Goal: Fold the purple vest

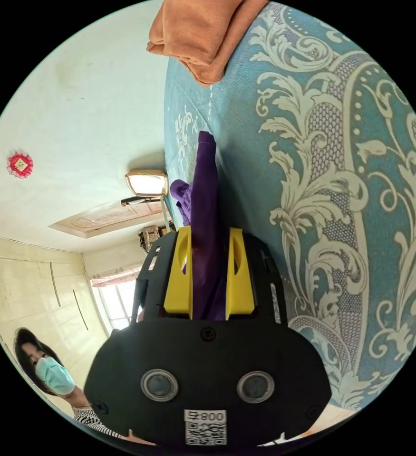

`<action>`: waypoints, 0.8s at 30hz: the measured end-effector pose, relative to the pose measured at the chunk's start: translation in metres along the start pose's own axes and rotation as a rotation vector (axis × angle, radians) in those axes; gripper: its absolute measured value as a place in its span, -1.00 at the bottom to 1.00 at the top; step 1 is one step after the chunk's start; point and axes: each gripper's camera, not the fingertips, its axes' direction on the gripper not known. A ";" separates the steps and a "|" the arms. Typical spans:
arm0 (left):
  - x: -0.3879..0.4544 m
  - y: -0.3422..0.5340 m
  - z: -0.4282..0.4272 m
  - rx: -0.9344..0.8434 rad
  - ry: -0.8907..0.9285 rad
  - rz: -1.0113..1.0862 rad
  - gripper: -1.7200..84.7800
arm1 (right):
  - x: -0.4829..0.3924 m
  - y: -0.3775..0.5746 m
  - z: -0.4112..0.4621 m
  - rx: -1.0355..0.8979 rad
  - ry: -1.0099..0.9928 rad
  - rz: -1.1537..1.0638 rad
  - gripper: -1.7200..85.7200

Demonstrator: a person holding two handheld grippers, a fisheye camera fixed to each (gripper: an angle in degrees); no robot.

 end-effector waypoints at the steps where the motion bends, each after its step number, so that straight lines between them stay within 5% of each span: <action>1: -0.005 0.005 -0.001 0.003 -0.003 0.005 -0.93 | -0.009 -0.005 0.003 -0.002 0.008 -0.003 -0.77; 15: -0.127 0.134 -0.077 0.262 0.121 -0.189 -0.93 | -0.184 0.005 0.027 0.002 -0.004 -0.215 -0.94; 24: -0.235 0.263 -0.138 0.493 0.133 -0.418 -0.93 | -0.347 0.017 0.126 -0.110 0.022 -0.426 -0.93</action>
